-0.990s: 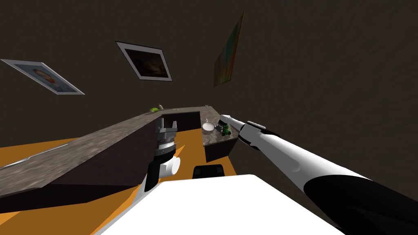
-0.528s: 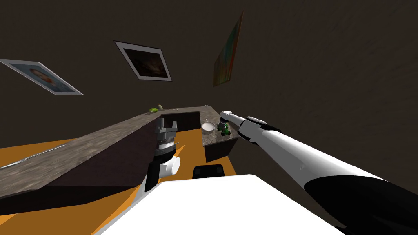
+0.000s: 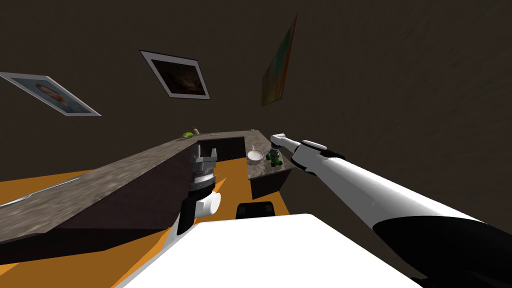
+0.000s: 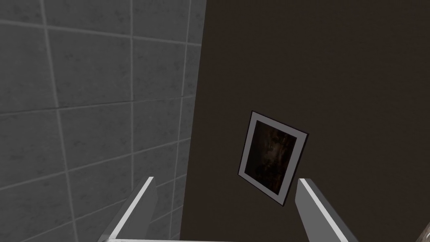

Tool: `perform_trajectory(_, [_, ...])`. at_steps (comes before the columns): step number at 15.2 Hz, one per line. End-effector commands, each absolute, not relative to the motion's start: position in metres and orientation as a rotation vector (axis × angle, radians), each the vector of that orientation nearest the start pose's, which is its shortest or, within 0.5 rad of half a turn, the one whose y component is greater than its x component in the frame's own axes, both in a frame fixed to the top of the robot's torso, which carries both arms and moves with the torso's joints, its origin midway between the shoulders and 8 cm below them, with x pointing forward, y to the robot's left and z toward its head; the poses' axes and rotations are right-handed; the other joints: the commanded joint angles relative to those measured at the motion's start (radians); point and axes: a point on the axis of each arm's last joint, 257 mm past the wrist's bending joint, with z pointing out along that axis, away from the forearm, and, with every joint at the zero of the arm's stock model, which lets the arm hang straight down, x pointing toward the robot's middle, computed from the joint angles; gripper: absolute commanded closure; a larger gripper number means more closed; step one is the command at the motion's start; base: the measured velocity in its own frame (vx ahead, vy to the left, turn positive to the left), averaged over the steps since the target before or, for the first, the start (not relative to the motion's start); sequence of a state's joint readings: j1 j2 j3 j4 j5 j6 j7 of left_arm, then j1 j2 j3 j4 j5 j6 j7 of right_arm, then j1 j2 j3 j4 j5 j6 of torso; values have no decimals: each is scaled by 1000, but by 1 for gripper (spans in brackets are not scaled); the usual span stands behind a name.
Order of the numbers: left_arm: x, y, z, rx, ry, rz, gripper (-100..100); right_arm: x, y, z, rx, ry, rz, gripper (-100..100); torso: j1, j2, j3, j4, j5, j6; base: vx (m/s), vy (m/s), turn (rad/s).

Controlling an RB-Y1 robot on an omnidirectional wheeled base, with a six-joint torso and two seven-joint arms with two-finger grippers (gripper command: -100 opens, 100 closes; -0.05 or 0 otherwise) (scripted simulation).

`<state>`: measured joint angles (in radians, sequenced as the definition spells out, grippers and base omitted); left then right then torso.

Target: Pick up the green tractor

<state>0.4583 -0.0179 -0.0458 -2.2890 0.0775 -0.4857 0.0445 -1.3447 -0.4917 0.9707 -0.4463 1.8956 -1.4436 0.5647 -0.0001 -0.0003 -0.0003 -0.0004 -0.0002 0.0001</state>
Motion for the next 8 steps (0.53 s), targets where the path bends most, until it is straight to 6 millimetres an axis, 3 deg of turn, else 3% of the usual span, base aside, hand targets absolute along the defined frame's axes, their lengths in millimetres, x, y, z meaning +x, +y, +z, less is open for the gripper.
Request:
perform_trajectory(1, [348,270,39,-714,514,-1462,0,550,-234,-250,-2906,1197,-154,-100,0,0,0,0,0,0,19,-4,25])
perform_trajectory(5, [348,270,39,-714,514,-1462,0,550,-234,-254,-2906,1196,-155,-100,0,-1,0,0,0,0,11,-2,9])
perform_trajectory(6, [348,270,39,-714,514,-1462,0,550,-234,-254,-2906,1197,-155,100,0,0,0,0,0,0,0,0,0])
perform_trajectory(8, [348,270,39,-714,514,-1462,0,550,-234,-254,-2906,1197,-155,100,0,0,0,0,0,0,0,0,0])
